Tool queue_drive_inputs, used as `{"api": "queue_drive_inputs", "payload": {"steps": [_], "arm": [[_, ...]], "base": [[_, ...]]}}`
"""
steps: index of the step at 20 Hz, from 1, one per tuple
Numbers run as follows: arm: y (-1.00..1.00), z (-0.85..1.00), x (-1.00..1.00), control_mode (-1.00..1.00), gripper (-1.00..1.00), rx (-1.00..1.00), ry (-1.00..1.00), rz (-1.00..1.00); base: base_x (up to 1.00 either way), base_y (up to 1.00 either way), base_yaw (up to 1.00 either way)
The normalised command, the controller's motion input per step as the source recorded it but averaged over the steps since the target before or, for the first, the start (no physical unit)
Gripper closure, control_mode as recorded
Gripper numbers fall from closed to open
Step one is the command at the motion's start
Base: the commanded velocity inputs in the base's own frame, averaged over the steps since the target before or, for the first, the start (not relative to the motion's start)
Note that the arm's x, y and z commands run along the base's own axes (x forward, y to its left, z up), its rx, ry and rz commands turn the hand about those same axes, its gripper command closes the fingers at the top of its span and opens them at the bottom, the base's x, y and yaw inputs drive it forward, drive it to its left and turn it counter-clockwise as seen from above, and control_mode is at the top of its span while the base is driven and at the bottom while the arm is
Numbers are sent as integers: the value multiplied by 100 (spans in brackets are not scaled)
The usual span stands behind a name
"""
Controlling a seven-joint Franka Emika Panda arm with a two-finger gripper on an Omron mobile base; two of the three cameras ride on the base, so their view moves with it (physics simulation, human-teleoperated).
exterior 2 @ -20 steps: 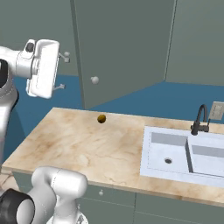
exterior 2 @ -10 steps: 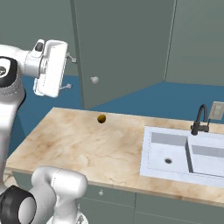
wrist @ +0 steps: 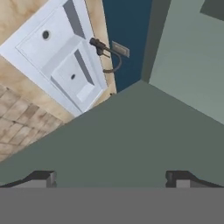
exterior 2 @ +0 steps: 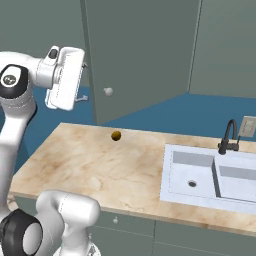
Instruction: Pick the soap dispenser and bar soap from the cabinet and place them on the counter.
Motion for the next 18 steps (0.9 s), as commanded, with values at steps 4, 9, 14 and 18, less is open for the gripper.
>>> {"api": "queue_drive_inputs", "payload": {"steps": [4,9,14,18], "arm": [[-13,-2,12,-100,-100,-3,6,0],[-13,-2,11,-100,-100,-3,6,0],[-14,-1,9,-100,-100,-3,5,0],[-11,-3,13,-100,-100,-2,6,0]], "base": [[0,0,0],[0,0,0],[0,0,0],[0,0,0]]}}
